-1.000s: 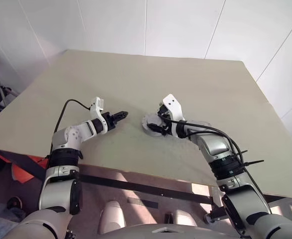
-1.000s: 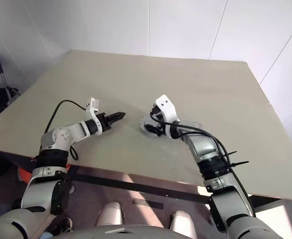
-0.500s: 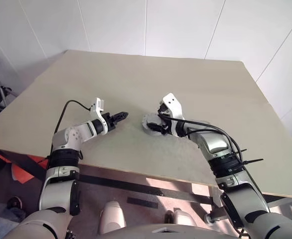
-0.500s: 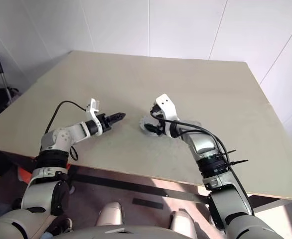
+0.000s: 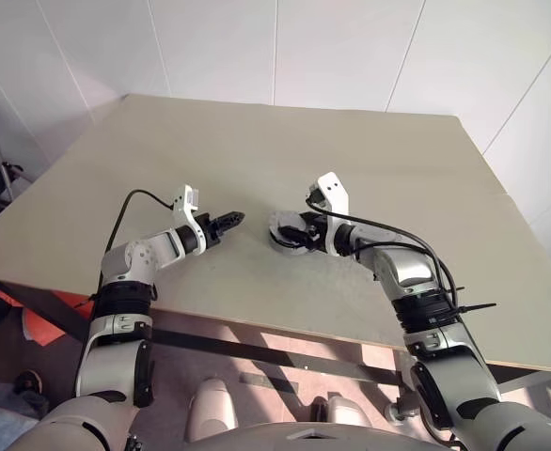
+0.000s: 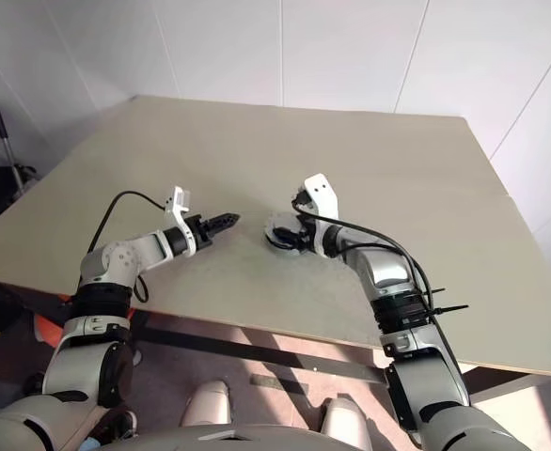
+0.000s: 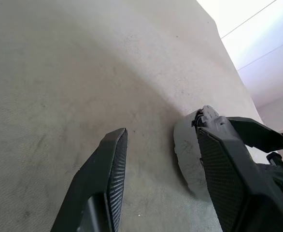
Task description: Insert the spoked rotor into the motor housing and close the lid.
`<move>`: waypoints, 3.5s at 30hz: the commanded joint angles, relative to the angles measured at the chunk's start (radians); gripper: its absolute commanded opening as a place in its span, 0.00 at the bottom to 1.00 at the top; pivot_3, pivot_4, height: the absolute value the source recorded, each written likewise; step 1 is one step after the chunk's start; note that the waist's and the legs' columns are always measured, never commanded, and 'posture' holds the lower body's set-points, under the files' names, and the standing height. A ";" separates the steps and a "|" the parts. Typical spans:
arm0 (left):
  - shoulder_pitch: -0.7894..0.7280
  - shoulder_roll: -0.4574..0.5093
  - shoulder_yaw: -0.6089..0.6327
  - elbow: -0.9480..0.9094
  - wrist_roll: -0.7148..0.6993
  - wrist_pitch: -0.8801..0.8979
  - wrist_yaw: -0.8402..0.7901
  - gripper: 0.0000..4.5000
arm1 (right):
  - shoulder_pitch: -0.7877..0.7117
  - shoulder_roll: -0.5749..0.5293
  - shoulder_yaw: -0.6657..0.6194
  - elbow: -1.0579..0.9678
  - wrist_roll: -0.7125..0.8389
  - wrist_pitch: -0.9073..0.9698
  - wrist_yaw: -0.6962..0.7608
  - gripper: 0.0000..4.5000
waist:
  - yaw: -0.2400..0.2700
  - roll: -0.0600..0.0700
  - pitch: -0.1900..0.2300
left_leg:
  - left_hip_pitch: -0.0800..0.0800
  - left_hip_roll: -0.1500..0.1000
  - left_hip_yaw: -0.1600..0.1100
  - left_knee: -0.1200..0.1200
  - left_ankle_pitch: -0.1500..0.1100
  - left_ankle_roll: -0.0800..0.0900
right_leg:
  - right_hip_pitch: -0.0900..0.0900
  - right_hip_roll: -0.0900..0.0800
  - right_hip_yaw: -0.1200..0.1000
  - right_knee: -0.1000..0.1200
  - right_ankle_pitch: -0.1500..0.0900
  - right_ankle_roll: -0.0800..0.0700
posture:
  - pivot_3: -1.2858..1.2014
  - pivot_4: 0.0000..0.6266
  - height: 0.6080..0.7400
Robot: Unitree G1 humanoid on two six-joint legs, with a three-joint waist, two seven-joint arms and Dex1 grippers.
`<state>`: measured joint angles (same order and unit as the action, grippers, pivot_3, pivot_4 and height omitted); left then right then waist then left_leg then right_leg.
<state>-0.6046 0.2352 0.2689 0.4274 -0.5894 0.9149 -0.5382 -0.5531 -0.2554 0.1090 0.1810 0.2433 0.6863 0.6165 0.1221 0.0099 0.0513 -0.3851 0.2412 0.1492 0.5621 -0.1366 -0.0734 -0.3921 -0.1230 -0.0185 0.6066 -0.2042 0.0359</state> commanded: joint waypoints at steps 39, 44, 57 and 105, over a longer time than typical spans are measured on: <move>0.000 0.007 0.001 -0.036 -0.009 -0.006 -0.001 0.54 | 0.000 -0.086 0.091 0.022 -0.114 -0.084 0.030 0.70 | 0.003 0.000 0.000 | -0.007 0.000 0.000 0.002 0.001 -0.002 | -0.004 0.000 -0.001 0.000 0.000 0.000 | 0.52 0.00 1.00; 0.002 0.007 0.000 -0.039 -0.010 -0.005 -0.001 0.54 | -0.005 -0.099 0.098 0.042 -0.123 -0.070 0.028 0.70 | 0.004 0.000 0.000 | -0.004 0.000 0.000 0.002 0.000 0.000 | -0.001 -0.001 -0.001 0.000 0.000 0.000 | 0.52 0.00 1.00; 0.006 -0.003 -0.002 -0.051 -0.016 0.006 0.002 0.54 | 0.004 -0.146 0.138 0.054 -0.148 -0.070 0.039 0.70 | 0.011 0.000 0.000 | 0.000 0.000 0.000 0.002 -0.001 0.001 | 0.003 -0.001 -0.001 -0.001 -0.001 0.001 | 0.52 0.00 1.00; -0.245 -0.217 -0.022 0.321 0.030 0.111 0.087 0.00 | 0.050 -0.209 0.028 -0.239 -0.026 -0.017 0.109 0.99 | 0.027 0.000 0.000 | 0.001 -0.002 0.000 -0.001 -0.001 0.003 | 0.006 -0.002 -0.001 -0.006 -0.002 0.004 | 0.52 0.00 1.00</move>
<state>-0.8522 0.0135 0.2686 0.7346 -0.5873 1.0159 -0.4676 -0.4917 -0.4409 0.1767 0.0322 0.1859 0.6671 0.7024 0.1490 0.0097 0.0509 -0.3846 0.2396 0.1493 0.5603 -0.1384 -0.0703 -0.3862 -0.1250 -0.0197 0.6005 -0.2069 0.0399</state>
